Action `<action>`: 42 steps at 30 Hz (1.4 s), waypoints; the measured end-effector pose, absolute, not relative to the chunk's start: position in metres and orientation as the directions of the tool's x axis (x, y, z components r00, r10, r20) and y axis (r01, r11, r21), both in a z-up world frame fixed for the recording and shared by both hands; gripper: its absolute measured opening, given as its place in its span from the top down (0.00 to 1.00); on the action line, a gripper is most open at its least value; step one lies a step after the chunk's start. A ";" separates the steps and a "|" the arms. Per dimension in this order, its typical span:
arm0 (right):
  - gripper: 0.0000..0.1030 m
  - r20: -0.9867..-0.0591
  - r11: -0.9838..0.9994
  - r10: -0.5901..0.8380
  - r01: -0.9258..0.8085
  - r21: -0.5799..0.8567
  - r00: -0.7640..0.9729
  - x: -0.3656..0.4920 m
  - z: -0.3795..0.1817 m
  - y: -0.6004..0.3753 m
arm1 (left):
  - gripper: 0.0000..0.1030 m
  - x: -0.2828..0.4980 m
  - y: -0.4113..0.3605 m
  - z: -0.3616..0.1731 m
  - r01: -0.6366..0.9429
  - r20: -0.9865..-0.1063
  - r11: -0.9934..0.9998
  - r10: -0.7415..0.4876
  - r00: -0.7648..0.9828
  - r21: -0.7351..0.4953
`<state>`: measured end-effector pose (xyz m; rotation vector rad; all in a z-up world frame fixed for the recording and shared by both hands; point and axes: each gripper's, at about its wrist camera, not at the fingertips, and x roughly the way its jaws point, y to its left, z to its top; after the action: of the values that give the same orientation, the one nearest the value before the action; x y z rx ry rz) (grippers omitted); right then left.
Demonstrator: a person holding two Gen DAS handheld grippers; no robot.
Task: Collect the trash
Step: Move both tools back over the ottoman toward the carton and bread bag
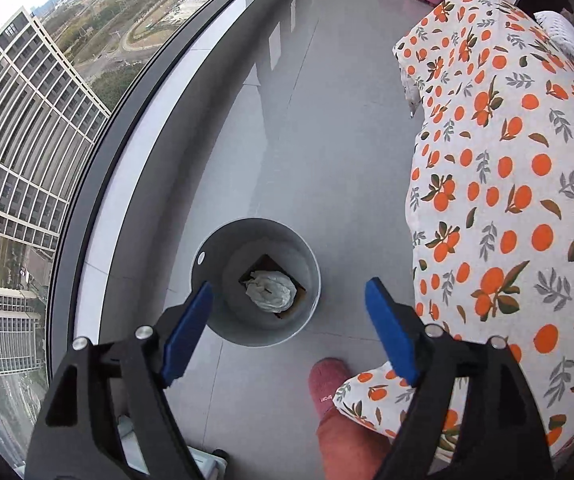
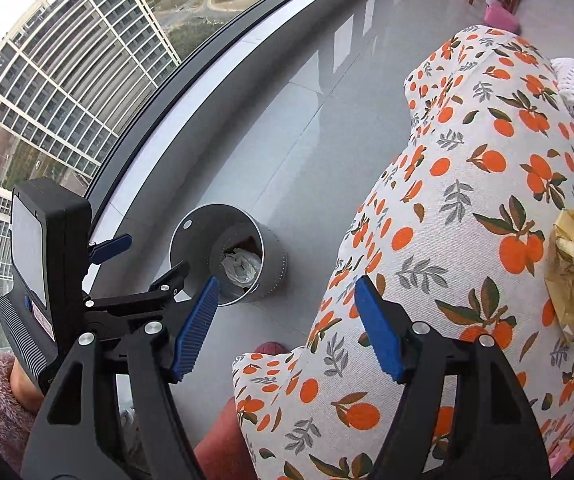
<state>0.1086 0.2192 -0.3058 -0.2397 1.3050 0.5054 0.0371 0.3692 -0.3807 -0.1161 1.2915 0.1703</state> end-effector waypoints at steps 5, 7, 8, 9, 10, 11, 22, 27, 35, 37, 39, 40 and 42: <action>0.27 -0.939 0.904 0.215 -0.419 0.088 0.267 0.103 -0.233 0.133 | 0.21 0.040 0.305 -0.291 -0.138 -0.954 0.990 0.014 0.300 -0.029; 0.26 -0.931 0.916 0.200 -0.395 0.067 0.305 0.102 -0.207 0.095 | 0.21 0.043 0.275 -0.260 -0.130 -0.952 0.990 -0.020 0.306 -0.063; 0.25 -0.928 0.922 0.191 -0.384 0.057 0.321 0.101 -0.196 0.074 | 0.21 0.044 0.259 -0.246 -0.128 -0.951 0.988 -0.038 0.307 -0.081; 0.25 -0.924 0.925 0.187 -0.376 0.051 0.335 0.101 -0.186 0.053 | 0.21 0.042 0.240 -0.233 -0.126 -0.949 0.986 -0.062 0.309 -0.106; 0.24 -0.920 0.928 0.181 -0.369 0.043 0.347 0.098 -0.173 0.033 | 0.21 0.042 0.223 -0.222 -0.125 -0.948 0.985 -0.079 0.309 -0.122; 0.23 -0.917 0.929 0.175 -0.368 0.034 0.357 0.097 -0.162 0.015 | 0.21 0.044 0.204 -0.211 -0.124 -0.947 0.983 -0.089 0.309 -0.133; 0.23 -0.890 0.868 0.206 -0.496 -0.027 0.408 0.078 -0.092 -0.118 | 0.21 0.035 0.056 -0.123 -0.181 -0.931 0.975 -0.053 0.361 -0.126; 0.23 -0.884 0.838 0.237 -0.545 -0.024 0.404 0.072 -0.080 -0.141 | 0.21 0.027 0.031 -0.111 -0.257 -0.929 0.957 -0.033 0.369 -0.136; 0.23 -0.892 0.819 0.248 -0.573 -0.015 0.377 0.086 -0.082 -0.140 | 0.21 0.037 0.028 -0.108 -0.272 -0.932 0.952 -0.035 0.361 -0.142; 0.23 -0.897 0.817 0.242 -0.576 -0.017 0.370 0.093 -0.085 -0.134 | 0.21 0.045 0.031 -0.112 -0.266 -0.934 0.952 -0.050 0.355 -0.152; 0.23 -0.903 0.817 0.233 -0.577 -0.021 0.362 0.101 -0.089 -0.128 | 0.21 0.054 0.035 -0.120 -0.266 -0.936 0.951 -0.061 0.347 -0.160; 0.23 -0.905 0.814 0.233 -0.581 -0.019 0.356 0.105 -0.092 -0.126 | 0.21 0.060 0.037 -0.124 -0.267 -0.936 0.949 -0.067 0.345 -0.166; 0.23 -0.910 0.804 0.225 -0.594 -0.028 0.348 0.113 -0.098 -0.120 | 0.21 0.072 0.042 -0.134 -0.272 -0.939 0.947 -0.071 0.338 -0.170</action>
<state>0.1132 -0.1198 -0.0984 -0.3875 1.0952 0.5481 0.0719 0.0415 -0.1342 -0.3216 1.2254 0.1337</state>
